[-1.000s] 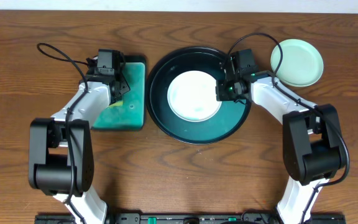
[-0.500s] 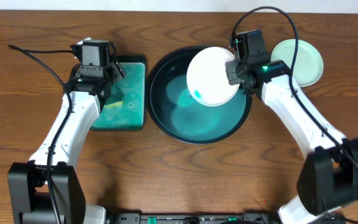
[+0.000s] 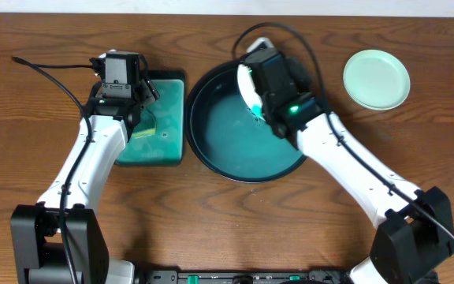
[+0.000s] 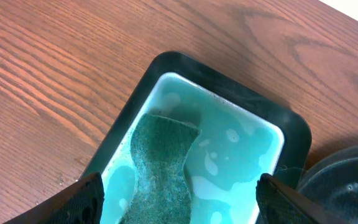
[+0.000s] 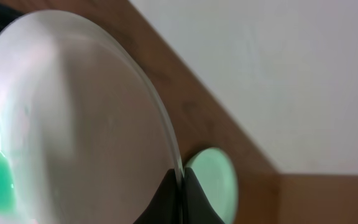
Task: Clean dirty plates on tray and stack at the side
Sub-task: 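Lift the white plate out of the basin with the right gripper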
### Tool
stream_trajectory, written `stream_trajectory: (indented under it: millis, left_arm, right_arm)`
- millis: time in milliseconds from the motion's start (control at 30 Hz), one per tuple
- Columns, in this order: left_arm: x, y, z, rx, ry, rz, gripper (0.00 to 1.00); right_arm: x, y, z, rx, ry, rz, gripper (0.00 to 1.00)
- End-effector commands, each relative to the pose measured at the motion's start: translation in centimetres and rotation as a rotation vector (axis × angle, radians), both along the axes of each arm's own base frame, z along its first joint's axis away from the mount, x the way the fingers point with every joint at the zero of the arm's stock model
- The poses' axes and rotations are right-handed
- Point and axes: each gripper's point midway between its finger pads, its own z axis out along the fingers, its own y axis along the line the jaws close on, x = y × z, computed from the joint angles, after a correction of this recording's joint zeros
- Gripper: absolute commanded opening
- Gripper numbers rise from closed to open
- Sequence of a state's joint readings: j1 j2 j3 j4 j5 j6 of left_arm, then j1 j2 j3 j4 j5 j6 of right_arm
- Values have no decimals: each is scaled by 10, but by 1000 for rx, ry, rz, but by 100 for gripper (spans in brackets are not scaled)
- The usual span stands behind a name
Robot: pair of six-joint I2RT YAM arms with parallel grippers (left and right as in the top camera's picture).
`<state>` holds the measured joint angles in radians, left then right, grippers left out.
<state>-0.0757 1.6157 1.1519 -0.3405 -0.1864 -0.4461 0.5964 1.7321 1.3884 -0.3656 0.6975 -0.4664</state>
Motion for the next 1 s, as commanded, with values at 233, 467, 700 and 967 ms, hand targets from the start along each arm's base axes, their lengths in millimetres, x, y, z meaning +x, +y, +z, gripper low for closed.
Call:
stream_trajectory:
  millis: [233, 467, 700, 967]
  left_arm:
    - [-1, 2, -3, 13, 8, 9, 79]
    - [-1, 2, -3, 13, 9, 9, 79]
    - [-1, 2, -3, 13, 9, 9, 79]
    - [-1, 2, -3, 13, 8, 9, 79]
  right_arm:
    - [-5, 2, 32, -385, -26, 92, 1]
    - [-3, 8, 40, -448, -46, 125, 1]
    - [-2, 9, 43, -471, -49, 132, 1]
    - [-2, 15, 40, -422, -55, 141, 1]
